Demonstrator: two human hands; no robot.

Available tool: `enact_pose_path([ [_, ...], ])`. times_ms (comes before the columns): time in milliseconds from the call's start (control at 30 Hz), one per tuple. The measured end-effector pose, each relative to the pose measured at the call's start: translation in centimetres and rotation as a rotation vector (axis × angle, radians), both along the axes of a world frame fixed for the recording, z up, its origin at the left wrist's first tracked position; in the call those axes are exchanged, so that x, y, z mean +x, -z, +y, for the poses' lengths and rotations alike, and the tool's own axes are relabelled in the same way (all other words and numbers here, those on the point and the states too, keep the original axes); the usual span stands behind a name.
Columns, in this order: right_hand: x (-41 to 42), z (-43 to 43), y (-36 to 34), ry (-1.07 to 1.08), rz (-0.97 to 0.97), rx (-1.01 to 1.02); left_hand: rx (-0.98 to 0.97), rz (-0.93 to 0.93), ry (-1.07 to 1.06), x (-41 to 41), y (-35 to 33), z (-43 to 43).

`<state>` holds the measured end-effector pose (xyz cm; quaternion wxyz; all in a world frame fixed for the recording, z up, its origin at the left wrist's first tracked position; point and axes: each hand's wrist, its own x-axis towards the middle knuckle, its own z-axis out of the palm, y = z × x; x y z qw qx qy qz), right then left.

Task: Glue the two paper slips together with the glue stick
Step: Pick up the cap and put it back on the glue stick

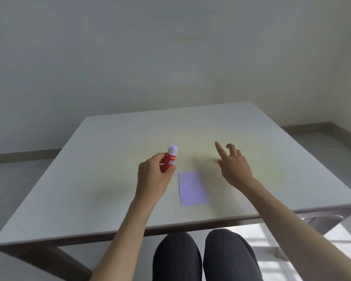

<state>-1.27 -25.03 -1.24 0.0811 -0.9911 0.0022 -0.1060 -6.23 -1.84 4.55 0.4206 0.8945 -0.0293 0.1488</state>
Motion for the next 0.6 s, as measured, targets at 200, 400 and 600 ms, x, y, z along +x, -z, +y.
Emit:
enact_pose_path([
  [200, 0.1, -0.4, 0.5, -0.07, -0.004, 0.168, 0.115, -0.048, 0.076, -0.4, -0.3, -0.6],
  [400, -3.3, 3.3, -5.2, -0.263, -0.076, 1.22, 0.12, 0.033, 0.099, -0.5, 0.0, -1.2],
  [600, -5.1, 4.9, -7.6, -0.355, -0.073, 1.128, 0.121, -0.002, 0.131, -0.8, -0.1, -2.1],
])
